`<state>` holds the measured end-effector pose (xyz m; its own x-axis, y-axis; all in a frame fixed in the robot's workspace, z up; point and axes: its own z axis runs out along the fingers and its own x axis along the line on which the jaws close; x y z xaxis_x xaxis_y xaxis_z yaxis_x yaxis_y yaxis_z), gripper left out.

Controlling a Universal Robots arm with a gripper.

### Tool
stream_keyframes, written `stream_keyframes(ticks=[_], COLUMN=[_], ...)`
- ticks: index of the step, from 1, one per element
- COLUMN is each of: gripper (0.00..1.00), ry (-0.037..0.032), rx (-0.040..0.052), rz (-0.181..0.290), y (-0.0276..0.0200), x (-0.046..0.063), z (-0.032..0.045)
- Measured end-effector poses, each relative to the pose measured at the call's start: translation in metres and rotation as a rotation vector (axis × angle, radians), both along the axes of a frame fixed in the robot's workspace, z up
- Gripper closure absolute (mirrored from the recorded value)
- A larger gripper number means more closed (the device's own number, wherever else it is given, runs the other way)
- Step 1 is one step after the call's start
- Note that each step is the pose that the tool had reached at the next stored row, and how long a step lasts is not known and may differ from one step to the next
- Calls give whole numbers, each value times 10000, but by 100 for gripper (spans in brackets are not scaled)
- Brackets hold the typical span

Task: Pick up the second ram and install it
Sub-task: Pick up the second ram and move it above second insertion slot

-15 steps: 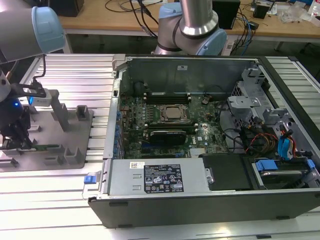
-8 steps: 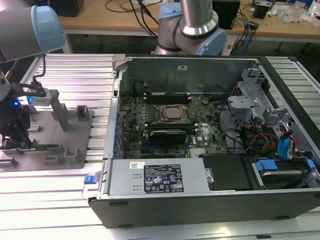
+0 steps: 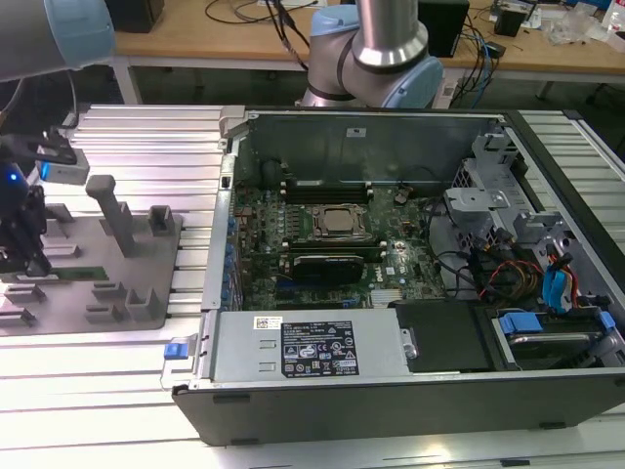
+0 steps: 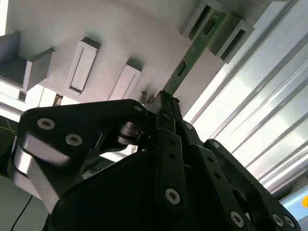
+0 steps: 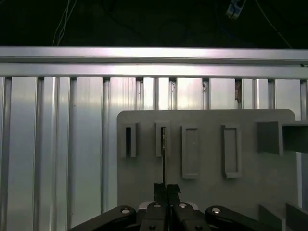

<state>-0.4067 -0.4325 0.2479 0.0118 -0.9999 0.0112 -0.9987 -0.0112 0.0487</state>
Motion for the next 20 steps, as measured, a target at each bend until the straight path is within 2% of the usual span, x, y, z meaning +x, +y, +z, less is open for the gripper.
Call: stream_keyframes(ticks=[4,10,15,20], gripper=[91,91,91,91], ry=[0,1,0,0], rx=[-22,-47,-58,-83], rz=[0,0,0,0], y=[0,0,1,2], x=[0,1,1,1], z=[203,467,562,731])
